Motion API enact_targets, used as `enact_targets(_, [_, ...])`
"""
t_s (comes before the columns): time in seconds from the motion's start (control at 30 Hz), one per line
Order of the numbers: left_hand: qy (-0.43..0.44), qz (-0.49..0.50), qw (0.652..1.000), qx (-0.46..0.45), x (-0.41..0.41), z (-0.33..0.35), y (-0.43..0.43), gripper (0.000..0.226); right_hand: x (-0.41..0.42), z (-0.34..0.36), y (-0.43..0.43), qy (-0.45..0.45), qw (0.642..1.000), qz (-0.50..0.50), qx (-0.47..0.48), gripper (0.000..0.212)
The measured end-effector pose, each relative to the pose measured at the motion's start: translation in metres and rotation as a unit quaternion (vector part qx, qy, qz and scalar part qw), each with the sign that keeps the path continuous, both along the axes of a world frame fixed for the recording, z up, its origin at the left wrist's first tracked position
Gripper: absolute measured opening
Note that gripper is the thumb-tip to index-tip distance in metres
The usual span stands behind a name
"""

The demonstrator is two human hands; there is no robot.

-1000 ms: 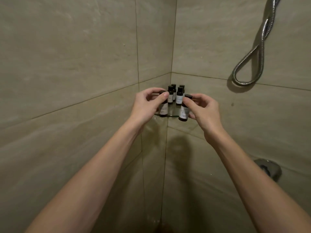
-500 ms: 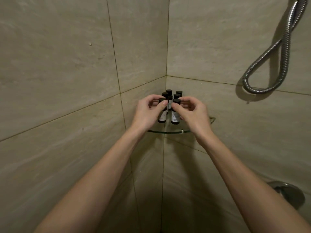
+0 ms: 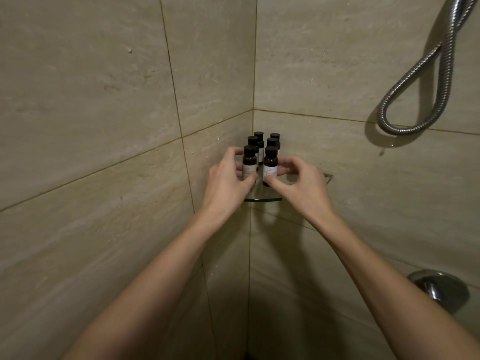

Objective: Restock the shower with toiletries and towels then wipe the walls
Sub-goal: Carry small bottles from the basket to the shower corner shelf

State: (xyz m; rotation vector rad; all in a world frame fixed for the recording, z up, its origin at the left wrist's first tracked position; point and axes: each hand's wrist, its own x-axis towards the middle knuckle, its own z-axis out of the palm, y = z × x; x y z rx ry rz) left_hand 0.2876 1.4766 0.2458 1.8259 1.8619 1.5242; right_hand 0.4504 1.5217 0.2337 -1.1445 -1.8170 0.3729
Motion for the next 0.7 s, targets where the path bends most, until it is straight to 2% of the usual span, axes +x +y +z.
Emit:
enact_targets(0.1, [0.005, 0.021, 1.000, 0.001, 0.001, 0.001, 0.003, 0.058, -0.003, -0.003, 0.000, -0.054, 0.998, -0.031, 0.011, 0.036])
enact_targets(0.23, [0.049, 0.042, 0.998, 0.016, 0.002, -0.003, 0.011, 0.056, -0.008, 0.000, 0.003, -0.057, 0.996, -0.069, 0.012, 0.034])
enact_targets(0.7, [0.026, 0.086, 0.996, 0.014, 0.002, -0.007, 0.025, 0.056, -0.023, 0.003, 0.005, -0.088, 0.984, -0.154, 0.002, 0.036])
